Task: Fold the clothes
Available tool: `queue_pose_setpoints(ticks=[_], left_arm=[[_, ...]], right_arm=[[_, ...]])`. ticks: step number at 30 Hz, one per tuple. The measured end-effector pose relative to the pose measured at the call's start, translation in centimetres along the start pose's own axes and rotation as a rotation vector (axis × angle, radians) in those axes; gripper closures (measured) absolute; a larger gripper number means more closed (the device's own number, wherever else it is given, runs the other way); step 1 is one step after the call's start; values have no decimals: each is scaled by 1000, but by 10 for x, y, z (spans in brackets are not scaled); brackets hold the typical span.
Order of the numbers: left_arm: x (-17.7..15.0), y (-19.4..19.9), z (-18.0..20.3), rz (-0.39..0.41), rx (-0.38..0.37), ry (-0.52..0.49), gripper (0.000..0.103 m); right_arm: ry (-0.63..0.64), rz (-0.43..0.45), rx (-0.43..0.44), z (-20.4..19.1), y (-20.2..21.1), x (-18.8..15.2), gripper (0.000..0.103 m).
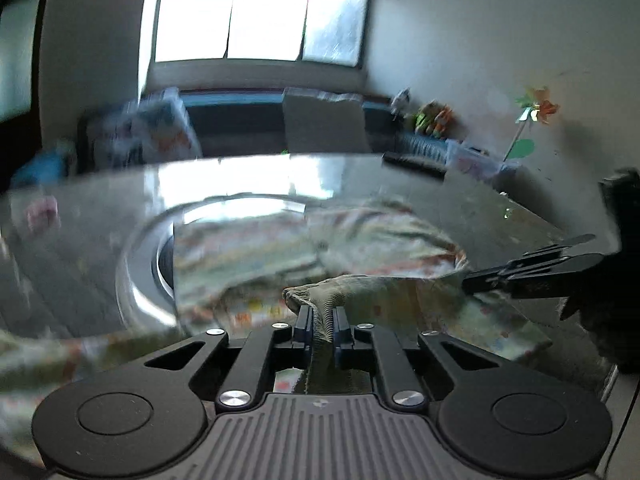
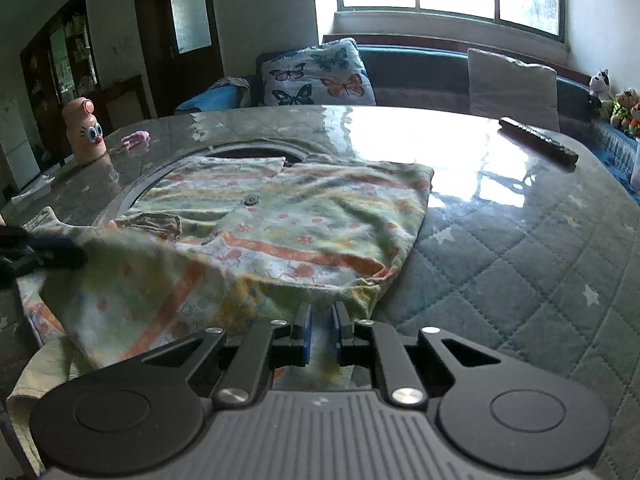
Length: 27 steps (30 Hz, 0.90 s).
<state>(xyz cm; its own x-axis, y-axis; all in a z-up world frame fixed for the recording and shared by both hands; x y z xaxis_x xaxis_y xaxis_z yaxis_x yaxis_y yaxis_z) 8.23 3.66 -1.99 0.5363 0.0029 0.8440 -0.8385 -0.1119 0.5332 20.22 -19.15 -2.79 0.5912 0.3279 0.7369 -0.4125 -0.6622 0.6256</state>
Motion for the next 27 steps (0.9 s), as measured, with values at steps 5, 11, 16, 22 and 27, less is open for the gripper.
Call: queue_pose_setpoints(ticks=[5,11,16,22,27], left_arm=[[-3,-5,-6,-23,43,2,85],[-1,-9,-15,-48,74,33,82],[2,-13,-4,-43,24,14,82],[-10,-33,0,-109,16,5,81],[-13,-24,-9,-100,30,24,80]], right_arm=[[26,0,-11,-4,-2,1,92],[16,0,-10,-3,-6,4,92],[-3,14,19,-14,-11,6,92],[61,-7,99,-47,-25,10,92],[98,-18,148,-70,-40,12,92]])
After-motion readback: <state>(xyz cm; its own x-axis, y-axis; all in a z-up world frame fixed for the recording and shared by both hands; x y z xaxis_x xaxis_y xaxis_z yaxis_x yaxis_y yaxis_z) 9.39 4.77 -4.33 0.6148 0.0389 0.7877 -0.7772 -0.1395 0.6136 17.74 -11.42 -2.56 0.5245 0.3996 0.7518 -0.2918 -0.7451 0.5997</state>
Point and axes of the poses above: each gripper's, at about its wrist camera, not at the fingertips, and y roughly against the way its jaws point, z to its right, x to its top, the point moved 5 cm from there along -y, roughly the way its jaws point, and after that the axes turned 15 degrees about x, right-handed, at the moved point
